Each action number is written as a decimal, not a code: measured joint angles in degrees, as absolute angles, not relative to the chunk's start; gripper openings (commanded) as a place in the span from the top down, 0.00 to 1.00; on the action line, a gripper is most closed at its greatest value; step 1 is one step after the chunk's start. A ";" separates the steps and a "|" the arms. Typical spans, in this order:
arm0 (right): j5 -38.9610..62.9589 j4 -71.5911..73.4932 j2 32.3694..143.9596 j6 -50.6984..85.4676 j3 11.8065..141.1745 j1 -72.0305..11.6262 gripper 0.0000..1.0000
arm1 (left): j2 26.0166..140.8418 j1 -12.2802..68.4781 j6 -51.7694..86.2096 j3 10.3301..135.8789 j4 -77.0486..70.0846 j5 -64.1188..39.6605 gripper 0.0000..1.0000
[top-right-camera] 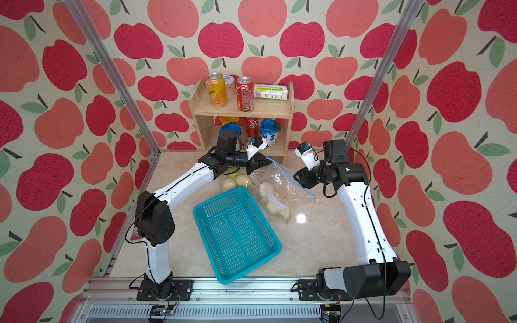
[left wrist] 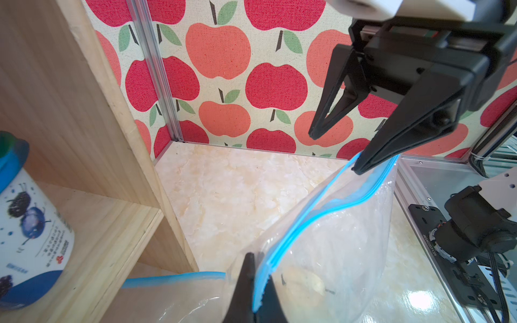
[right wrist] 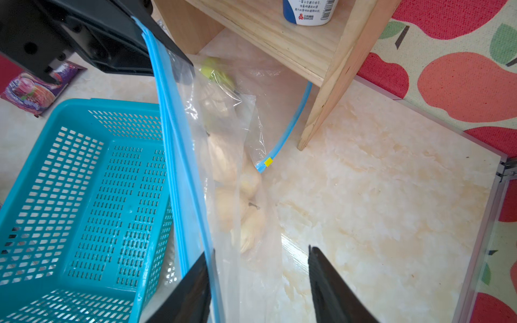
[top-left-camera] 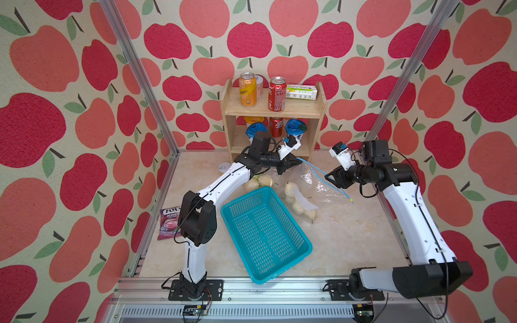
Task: Open the zip-top bag and take out the pear
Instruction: Open the zipper of the food storage bag at the center of the board.
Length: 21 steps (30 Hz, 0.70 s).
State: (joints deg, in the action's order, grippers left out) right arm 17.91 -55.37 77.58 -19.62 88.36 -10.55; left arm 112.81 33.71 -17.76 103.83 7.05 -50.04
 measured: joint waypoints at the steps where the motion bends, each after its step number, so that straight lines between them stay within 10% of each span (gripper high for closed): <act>1: 17.78 -55.37 77.89 -19.75 88.31 -10.55 0.65 | 112.81 33.71 -17.74 103.83 7.05 -50.04 1.00; 5: 16.80 -55.05 78.37 -19.03 87.81 -10.55 0.99 | 112.84 33.76 -17.65 103.94 7.05 -50.04 0.90; 8: 14.52 -54.92 78.28 -16.34 87.85 -9.93 1.00 | 113.80 34.20 -16.95 106.10 7.20 -50.11 0.54; 14: 5.48 -55.09 78.00 -10.50 89.08 -2.98 1.00 | 119.59 37.52 -11.94 118.69 9.58 -48.42 0.25; 21: -4.21 -55.42 76.05 -4.82 93.51 -0.43 1.00 | 125.05 42.61 -1.54 134.85 17.19 -45.89 0.24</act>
State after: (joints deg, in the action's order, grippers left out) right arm -4.21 -55.42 76.05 -4.82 93.51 -0.43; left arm 125.05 42.61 -1.54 134.85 17.19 -45.89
